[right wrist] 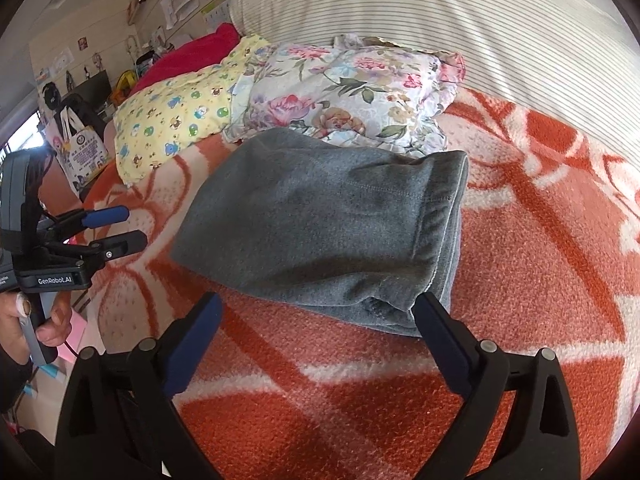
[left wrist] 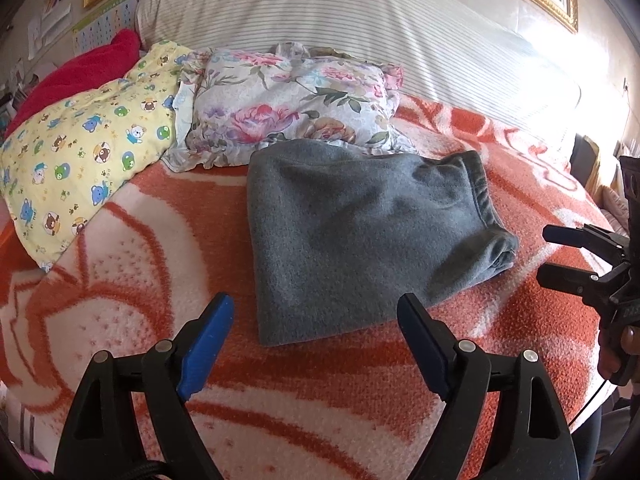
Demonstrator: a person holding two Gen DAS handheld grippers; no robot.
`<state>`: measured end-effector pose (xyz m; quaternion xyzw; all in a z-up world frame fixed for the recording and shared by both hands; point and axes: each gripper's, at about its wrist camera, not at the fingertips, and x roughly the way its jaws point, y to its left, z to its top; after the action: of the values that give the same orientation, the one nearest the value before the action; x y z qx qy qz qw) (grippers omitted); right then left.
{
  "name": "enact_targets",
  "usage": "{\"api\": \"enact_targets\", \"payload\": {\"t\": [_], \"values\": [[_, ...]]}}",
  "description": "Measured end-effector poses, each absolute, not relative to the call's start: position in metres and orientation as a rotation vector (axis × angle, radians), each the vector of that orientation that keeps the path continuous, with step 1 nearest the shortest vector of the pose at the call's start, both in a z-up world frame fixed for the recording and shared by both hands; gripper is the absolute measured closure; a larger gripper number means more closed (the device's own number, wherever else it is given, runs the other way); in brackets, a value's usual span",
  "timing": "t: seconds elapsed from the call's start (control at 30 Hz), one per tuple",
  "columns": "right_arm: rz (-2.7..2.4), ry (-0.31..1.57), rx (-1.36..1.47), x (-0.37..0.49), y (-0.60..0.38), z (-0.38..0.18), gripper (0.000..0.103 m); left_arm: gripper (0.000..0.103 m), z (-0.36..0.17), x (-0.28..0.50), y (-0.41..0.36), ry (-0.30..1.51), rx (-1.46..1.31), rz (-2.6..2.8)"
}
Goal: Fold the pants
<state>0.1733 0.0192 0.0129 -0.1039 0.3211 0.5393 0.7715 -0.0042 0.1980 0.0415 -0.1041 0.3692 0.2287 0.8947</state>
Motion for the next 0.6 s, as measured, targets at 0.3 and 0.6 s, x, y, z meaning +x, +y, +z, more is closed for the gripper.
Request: {"api": "enact_targets", "payload": {"t": [0.3, 0.6], "values": [[1.159, 0.698, -0.254, 0.176, 0.03, 0.008, 0.004, 0.015, 0.045, 0.0, 0.191, 0.759, -0.167, 0.488], [1.156, 0.695, -0.291, 0.172, 0.036, 0.005, 0.001, 0.011, 0.052, 0.002, 0.188, 0.737, -0.13, 0.511]]}}
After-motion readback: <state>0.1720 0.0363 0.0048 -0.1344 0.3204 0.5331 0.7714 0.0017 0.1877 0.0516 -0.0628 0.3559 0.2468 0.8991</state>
